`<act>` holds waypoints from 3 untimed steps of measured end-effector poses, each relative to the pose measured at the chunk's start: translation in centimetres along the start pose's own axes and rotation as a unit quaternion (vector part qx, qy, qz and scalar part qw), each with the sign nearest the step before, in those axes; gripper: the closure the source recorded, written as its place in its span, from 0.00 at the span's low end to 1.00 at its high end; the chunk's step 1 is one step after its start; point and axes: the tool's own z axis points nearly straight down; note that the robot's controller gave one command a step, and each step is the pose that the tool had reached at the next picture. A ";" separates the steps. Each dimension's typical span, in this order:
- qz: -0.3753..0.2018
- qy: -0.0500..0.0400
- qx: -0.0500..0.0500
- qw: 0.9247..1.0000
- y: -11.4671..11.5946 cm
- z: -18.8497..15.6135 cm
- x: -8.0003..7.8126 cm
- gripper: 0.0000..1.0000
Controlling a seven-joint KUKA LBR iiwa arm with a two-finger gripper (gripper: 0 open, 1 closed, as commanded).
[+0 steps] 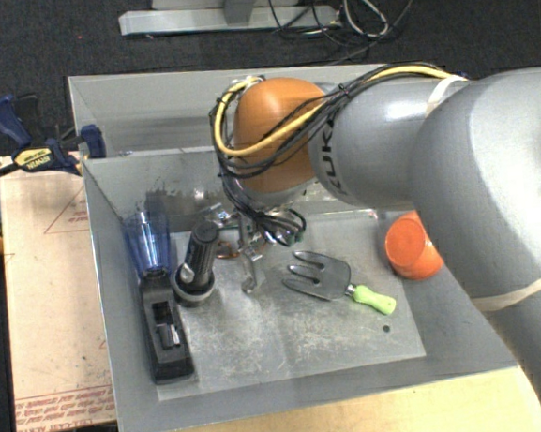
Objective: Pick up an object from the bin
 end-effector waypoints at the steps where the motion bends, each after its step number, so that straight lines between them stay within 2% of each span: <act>1: 0.185 -0.002 -0.001 0.983 -1.4 -0.3 0.9 1.00; 2: 0.186 -0.002 -0.001 0.983 -1.4 -0.3 0.9 1.00; 3: 0.186 -0.001 -0.001 0.983 -1.3 -2.0 1.0 1.00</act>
Offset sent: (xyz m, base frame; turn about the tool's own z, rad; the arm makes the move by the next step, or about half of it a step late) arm 0.0000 0.0000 0.0000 0.0000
